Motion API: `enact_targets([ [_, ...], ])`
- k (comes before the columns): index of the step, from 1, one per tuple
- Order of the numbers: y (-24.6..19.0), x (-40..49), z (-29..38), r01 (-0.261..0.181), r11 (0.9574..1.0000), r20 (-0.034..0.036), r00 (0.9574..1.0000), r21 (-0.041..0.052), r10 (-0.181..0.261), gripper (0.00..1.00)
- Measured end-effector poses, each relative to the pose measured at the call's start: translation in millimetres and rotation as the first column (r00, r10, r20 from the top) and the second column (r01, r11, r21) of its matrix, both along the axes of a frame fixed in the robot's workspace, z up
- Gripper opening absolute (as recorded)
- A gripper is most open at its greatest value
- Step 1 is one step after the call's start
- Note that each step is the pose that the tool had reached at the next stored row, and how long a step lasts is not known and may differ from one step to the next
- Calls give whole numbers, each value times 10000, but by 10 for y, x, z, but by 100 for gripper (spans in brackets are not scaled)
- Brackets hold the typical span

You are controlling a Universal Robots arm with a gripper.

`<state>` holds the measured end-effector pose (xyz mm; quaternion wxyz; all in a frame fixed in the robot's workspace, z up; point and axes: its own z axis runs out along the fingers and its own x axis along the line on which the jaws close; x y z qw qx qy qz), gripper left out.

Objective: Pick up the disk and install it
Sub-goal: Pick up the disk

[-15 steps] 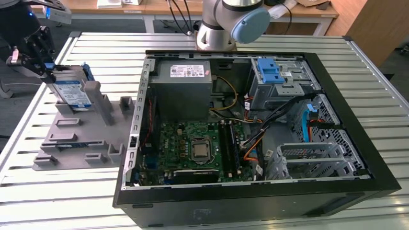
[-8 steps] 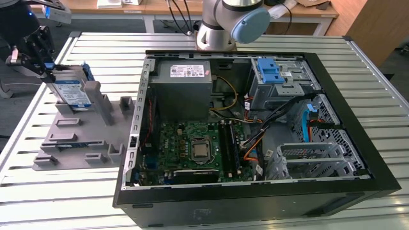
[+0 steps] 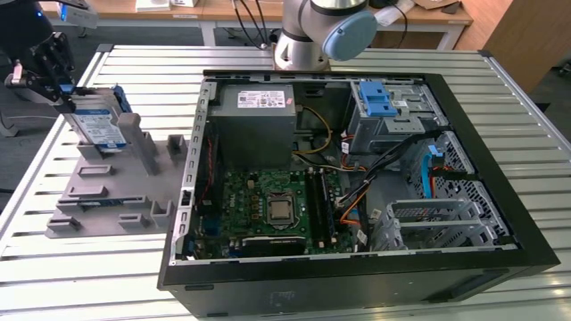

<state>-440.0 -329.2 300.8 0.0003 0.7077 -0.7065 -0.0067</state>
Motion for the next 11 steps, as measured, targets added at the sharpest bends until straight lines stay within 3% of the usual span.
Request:
enact_targets([
  [11, 0, 0, 58, 0, 10000, 1, 10000, 0, 0, 36],
])
